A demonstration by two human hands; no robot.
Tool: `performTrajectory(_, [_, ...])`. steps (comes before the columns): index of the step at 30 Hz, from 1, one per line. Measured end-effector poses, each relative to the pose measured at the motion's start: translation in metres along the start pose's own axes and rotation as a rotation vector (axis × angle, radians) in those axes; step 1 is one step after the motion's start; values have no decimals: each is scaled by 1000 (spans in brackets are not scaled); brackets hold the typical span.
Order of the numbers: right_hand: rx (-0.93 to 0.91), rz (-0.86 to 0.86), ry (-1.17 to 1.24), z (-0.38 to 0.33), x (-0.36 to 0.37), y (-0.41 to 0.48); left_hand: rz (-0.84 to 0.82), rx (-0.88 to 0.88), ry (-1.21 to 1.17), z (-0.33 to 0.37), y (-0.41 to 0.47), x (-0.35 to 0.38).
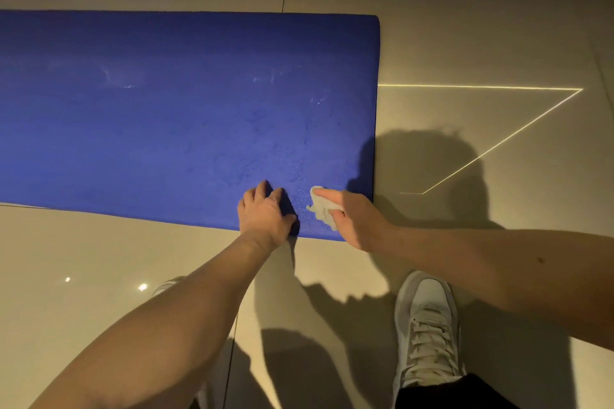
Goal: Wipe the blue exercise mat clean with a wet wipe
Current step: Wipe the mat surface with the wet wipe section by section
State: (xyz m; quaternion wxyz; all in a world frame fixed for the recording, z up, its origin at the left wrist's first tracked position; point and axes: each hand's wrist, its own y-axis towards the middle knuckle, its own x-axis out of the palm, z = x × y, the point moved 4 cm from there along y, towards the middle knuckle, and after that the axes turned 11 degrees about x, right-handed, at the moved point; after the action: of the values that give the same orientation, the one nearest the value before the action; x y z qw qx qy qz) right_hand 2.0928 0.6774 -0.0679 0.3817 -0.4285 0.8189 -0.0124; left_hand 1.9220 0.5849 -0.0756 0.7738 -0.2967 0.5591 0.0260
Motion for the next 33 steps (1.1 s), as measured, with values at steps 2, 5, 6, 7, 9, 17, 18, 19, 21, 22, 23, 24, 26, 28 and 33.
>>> performTrajectory(2, [102, -20, 113, -2, -1, 3, 41, -1, -382, 10, -4, -2])
performTrajectory(5, [262, -89, 332, 2, 6, 8, -13, -127, -1112, 29, -18, -1])
performTrajectory(6, [293, -96, 365, 4, 9, 9, 6, -162, -1194, 31, -21, -1])
performTrajectory(7, [308, -83, 378, 4, 9, 9, 32, -190, -1238, 31, -23, -1])
performTrajectory(9, [318, -50, 382, 9, 11, 10, 77, -218, -1259, 32, -26, -1])
performTrajectory(17, [273, 169, -28, 22, 2, 23, 149, -198, -865, 19, -6, 12])
performTrajectory(18, [176, 228, -147, 20, 0, 21, 162, -166, -728, 14, -5, 11])
performTrajectory(19, [63, 260, -265, 19, 2, 18, 183, -130, -596, 8, -5, 9])
performTrajectory(21, [-92, 203, -497, 21, 16, 6, 199, -69, -332, -7, -7, 6])
performTrajectory(22, [-139, 130, -603, 24, 27, 0, 174, -61, -212, -14, -7, 6])
performTrajectory(23, [-162, 54, -697, 30, 40, -5, 135, -65, -114, -22, -8, 8])
performTrajectory(24, [-175, 0, -759, 37, 50, -9, 89, -82, -49, -28, -7, 10])
performTrajectory(26, [-155, -64, -790, 47, 60, -8, 5, -124, -9, -36, -4, 14])
performTrajectory(28, [-152, -75, -808, 48, 61, -2, -67, -151, -39, -38, 1, 14])
performTrajectory(33, [-284, -77, -887, 39, 55, 0, -144, -174, -77, -37, 4, 13])
